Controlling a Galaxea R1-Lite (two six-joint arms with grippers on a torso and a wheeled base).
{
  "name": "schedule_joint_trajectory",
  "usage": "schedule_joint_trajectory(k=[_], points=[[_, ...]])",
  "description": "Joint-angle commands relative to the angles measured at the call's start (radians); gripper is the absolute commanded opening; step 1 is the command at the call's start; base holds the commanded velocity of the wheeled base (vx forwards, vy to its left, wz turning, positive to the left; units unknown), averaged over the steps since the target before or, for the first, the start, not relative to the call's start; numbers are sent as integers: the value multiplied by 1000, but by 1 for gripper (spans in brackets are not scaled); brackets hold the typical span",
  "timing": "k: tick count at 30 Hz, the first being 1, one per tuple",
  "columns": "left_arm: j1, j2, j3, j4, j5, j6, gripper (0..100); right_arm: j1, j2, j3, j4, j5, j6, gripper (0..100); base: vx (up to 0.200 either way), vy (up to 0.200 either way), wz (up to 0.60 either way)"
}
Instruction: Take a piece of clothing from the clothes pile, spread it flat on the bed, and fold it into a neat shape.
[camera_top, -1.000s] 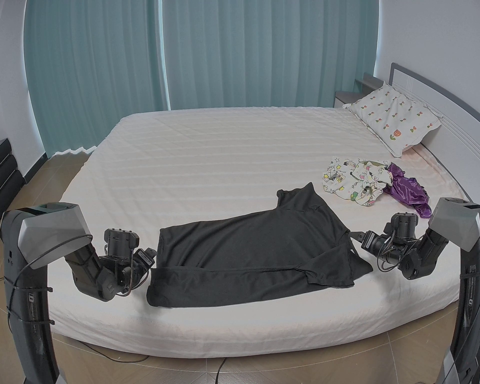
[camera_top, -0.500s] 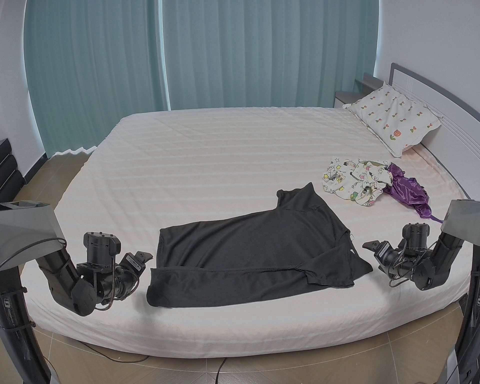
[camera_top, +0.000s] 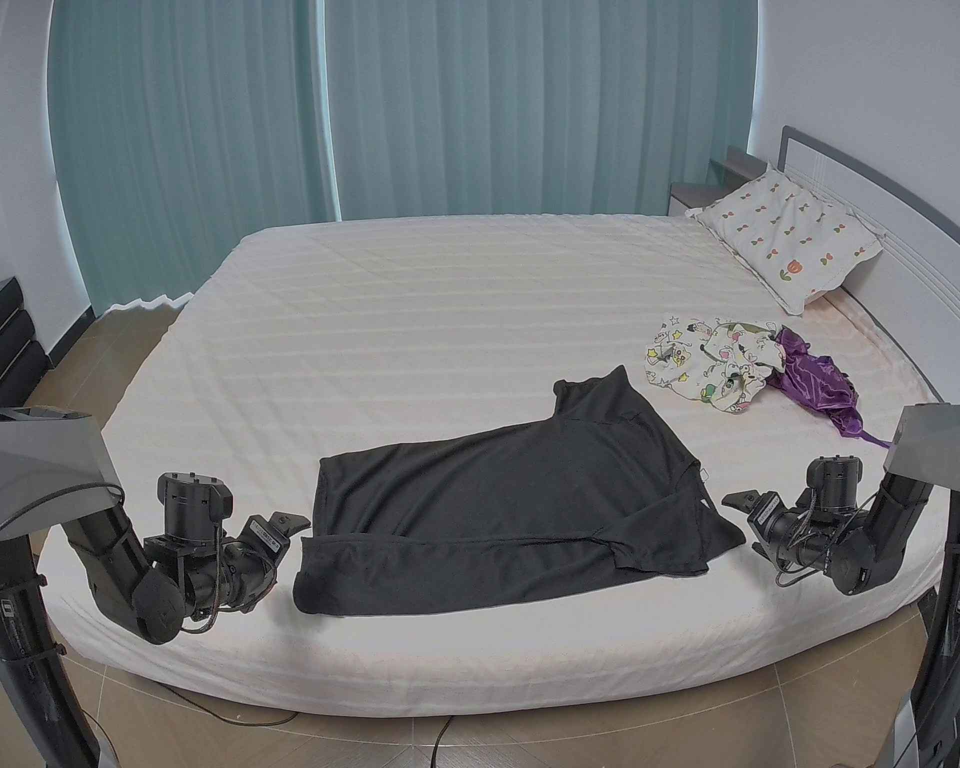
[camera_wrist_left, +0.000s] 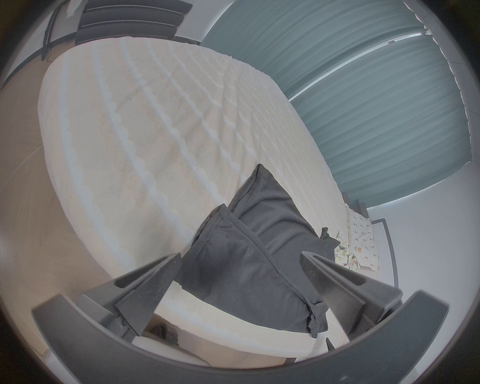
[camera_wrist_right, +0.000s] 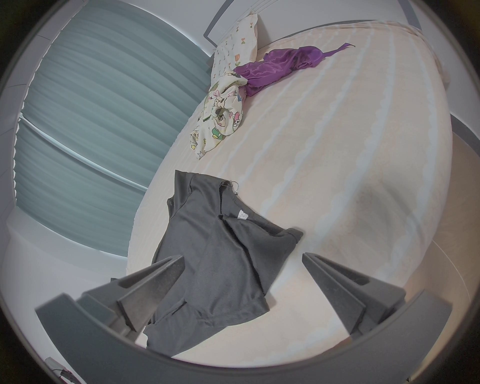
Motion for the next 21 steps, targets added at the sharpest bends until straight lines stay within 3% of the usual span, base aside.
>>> schedule_joint_trajectory(k=[1,11,21], points=[[2,-1,4,0,-6,0,100,6,1,11,-9,9,0,100,200,0,0],[-2,7,3,2,-7,-2,100,29,58,9,-107,32,-14,100,200,0,0],[-28,24,6,2,-7,-31,100,43,134,-5,-135,103,-107,100,0,0,0]])
